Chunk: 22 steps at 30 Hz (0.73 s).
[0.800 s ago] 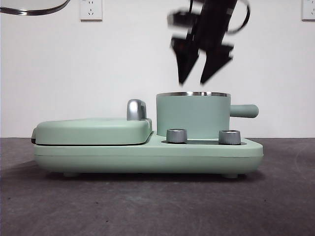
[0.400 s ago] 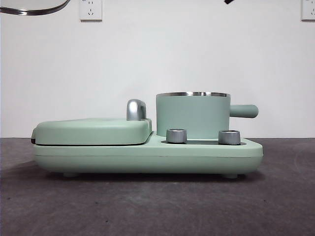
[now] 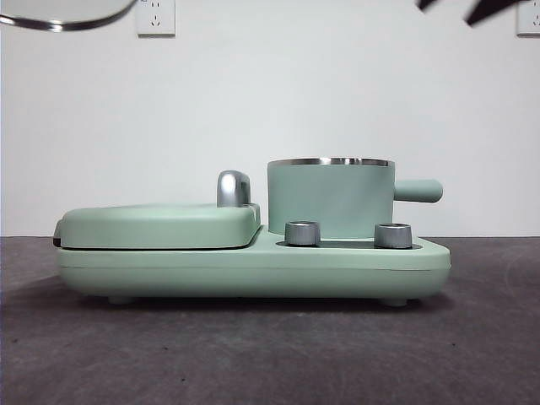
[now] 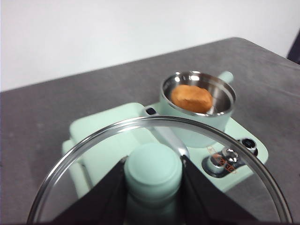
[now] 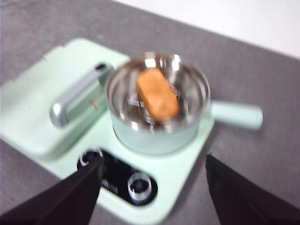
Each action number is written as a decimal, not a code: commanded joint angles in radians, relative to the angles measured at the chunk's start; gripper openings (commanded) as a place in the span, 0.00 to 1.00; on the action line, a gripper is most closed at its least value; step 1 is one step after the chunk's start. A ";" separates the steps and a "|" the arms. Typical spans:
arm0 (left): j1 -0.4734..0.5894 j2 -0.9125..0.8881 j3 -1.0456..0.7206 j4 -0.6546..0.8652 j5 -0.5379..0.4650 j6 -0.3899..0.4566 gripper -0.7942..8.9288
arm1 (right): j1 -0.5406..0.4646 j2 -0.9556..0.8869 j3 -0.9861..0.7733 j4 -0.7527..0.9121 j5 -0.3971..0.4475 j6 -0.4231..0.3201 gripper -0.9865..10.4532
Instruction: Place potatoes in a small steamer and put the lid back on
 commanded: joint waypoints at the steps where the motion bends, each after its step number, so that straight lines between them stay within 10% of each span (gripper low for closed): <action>1: -0.003 0.031 0.016 0.037 0.026 0.000 0.10 | 0.014 -0.106 -0.097 0.033 0.029 0.047 0.37; 22: -0.147 0.528 0.188 0.424 0.100 0.023 0.10 | 0.030 -0.428 -0.328 -0.134 0.051 0.100 0.37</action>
